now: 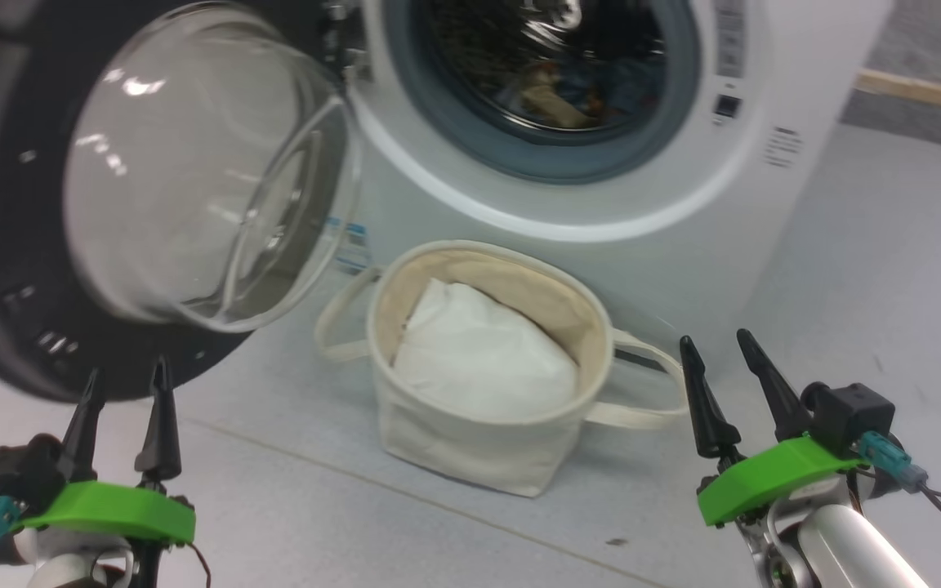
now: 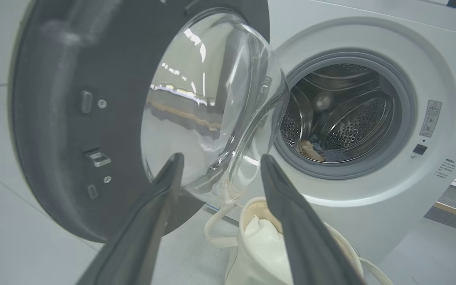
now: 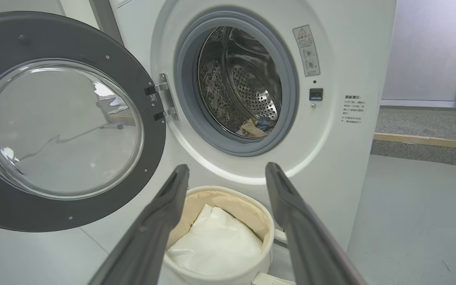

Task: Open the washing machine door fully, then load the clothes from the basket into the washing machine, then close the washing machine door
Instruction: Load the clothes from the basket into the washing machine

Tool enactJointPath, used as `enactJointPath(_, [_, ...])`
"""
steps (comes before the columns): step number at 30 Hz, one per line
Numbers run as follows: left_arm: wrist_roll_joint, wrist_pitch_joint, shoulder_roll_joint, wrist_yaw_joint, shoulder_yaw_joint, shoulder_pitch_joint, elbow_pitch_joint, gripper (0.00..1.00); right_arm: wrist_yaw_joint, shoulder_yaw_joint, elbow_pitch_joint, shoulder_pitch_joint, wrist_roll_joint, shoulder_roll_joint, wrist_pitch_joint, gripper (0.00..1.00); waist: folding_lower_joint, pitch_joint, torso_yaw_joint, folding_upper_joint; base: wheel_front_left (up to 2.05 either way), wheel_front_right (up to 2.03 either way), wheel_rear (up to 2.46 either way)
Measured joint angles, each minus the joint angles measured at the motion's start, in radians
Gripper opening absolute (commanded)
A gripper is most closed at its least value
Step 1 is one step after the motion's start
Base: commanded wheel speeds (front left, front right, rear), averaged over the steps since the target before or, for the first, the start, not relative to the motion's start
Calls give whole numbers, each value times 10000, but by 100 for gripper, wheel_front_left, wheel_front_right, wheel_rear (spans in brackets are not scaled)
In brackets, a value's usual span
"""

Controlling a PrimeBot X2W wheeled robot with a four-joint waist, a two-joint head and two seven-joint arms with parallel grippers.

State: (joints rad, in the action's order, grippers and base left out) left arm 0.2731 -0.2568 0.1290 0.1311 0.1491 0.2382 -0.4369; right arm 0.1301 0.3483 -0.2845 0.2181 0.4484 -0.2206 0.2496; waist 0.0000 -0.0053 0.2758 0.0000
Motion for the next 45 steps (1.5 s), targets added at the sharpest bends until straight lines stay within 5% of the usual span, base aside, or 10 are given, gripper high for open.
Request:
enactJointPath(17, [-65,0,6,0,180,-162,125,100,0,40,-17,-12,21,21,0,100,0,-110,2089,0,0,0,0])
enactJointPath(45, [-75,0,-102,2,679,-520,660,100,0,857,-324,678,357,48,0,100,0,57,2298,0,0,0,0])
